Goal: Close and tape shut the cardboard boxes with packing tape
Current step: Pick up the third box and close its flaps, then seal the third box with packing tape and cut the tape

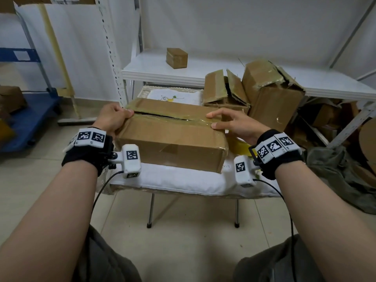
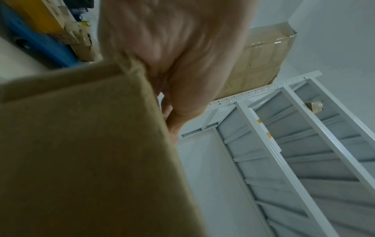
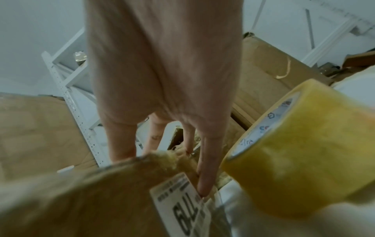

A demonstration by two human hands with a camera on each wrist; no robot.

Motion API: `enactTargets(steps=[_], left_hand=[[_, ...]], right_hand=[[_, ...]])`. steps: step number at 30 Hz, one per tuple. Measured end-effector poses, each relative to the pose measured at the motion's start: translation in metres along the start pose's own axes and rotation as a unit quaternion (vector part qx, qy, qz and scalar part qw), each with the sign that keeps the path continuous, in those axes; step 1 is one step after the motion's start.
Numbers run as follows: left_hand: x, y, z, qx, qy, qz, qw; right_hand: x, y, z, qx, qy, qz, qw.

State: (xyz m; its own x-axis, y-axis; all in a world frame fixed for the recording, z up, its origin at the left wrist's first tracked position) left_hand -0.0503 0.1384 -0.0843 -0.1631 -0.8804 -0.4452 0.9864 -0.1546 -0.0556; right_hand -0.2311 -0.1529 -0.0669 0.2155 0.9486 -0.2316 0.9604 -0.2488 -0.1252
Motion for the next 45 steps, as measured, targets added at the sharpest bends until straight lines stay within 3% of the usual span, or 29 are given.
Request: enactTargets(steps=[2, 4, 7, 10, 13, 15, 18, 23, 28, 31, 34, 40, 45], left_hand=[[-0.002, -0.001, 0.003, 0.026, 0.050, 0.035, 0.998], [-0.004, -0.002, 0.009, 0.099, 0.124, 0.062, 0.985], [0.005, -0.007, 0.019, 0.231, 0.273, 0.011, 0.934], [0.013, -0.009, 0.021, 0.220, 0.296, -0.045, 0.929], [0.015, -0.010, 0.024, 0.205, 0.293, -0.044, 0.933], [0.018, -0.012, 0.027, 0.203, 0.350, -0.027, 0.914], [0.029, -0.013, 0.029, 0.203, 0.476, -0.029, 0.855], [0.046, -0.011, 0.023, 0.196, 0.521, -0.111, 0.823], [0.043, -0.017, 0.026, 0.205, 0.501, -0.085, 0.837], [0.042, -0.021, 0.035, 0.252, 0.466, -0.051, 0.847], [0.044, -0.029, 0.047, 0.289, 0.384, -0.050, 0.876], [0.054, -0.047, 0.061, 0.280, 0.302, -0.089, 0.907], [0.064, -0.066, 0.073, 0.292, 0.254, -0.113, 0.915]], right_hand=[[0.000, 0.002, 0.001, 0.004, -0.008, 0.015, 1.000], [0.001, 0.003, 0.000, 0.007, -0.022, 0.027, 0.999], [0.000, 0.004, -0.002, 0.012, -0.029, 0.027, 0.999], [-0.009, 0.001, -0.004, 0.013, -0.026, 0.049, 0.998], [-0.029, -0.002, -0.005, -0.004, -0.058, 0.146, 0.988], [-0.042, -0.006, -0.004, 0.009, -0.115, 0.173, 0.978], [-0.049, -0.013, 0.005, 0.081, -0.152, 0.123, 0.977], [-0.046, -0.019, 0.012, 0.115, -0.237, 0.086, 0.961], [-0.045, -0.018, 0.018, 0.173, -0.323, 0.047, 0.929], [-0.044, -0.017, 0.022, 0.188, -0.353, 0.048, 0.915], [-0.046, -0.016, 0.019, 0.179, -0.381, 0.074, 0.904], [-0.061, -0.026, 0.003, 0.100, -0.266, 0.153, 0.947], [-0.068, -0.041, -0.010, -0.001, -0.138, 0.155, 0.978]])
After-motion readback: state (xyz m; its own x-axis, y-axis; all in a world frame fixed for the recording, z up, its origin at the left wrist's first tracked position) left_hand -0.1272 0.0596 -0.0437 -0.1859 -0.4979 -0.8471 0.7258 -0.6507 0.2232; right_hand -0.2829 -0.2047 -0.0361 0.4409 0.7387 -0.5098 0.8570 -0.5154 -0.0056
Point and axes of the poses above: each hand's wrist, its own y-axis towards the middle knuckle, its own x-axis out of the palm, z = x × y, the point moved 3 cm from there along y, towards the middle knuckle, and after that the axes turned 9 degrees about y, right-handed, at the moved point
